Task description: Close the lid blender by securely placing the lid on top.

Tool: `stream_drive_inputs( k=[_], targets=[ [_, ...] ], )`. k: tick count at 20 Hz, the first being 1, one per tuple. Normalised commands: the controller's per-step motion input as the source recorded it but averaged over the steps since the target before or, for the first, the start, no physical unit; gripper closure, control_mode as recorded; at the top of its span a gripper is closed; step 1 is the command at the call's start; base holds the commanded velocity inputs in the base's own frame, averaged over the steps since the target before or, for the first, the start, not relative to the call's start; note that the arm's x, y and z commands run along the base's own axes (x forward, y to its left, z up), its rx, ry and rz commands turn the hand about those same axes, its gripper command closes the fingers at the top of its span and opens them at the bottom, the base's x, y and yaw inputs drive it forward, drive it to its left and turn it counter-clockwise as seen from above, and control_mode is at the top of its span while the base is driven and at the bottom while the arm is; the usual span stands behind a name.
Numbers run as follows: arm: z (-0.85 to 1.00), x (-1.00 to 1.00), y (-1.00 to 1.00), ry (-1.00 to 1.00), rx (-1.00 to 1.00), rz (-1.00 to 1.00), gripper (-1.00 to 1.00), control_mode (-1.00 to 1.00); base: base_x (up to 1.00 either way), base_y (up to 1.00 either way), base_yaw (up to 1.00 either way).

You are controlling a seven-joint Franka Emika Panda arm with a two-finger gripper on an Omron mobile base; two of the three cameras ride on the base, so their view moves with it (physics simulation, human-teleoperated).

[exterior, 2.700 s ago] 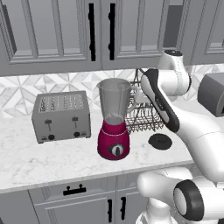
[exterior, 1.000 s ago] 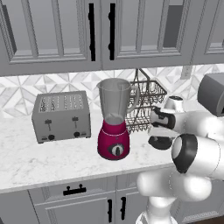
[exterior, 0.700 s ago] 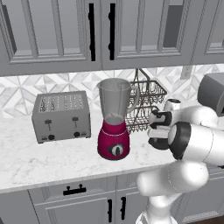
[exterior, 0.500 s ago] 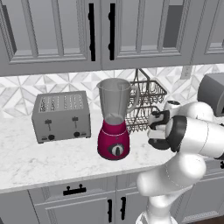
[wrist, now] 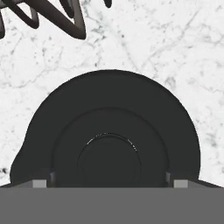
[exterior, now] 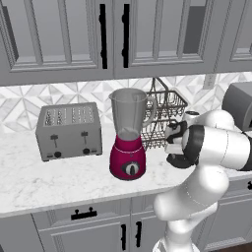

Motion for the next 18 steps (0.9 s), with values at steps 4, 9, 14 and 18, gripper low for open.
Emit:
stream_drive_inputs(
  k=[4,9,14,18],
  targets=[
    [-0.46,0.03,0.00,-0.04,-0.06,0.00,1.00,-1.00,0.00,0.00,0.00],
    [-0.18,0.00,0.00,-0.02,-0.02,0.00,1.00,-1.00,0.00,0.00,0.00],
    [0.02,-0.06,0.00,-0.02,0.00,0.00,1.00,-1.00,0.00,0.00,0.00],
    [0.19,-0.19,0.00,0.00,0.00,0.00,1.00,-1.00,0.00,0.00,0.00]
  ],
)
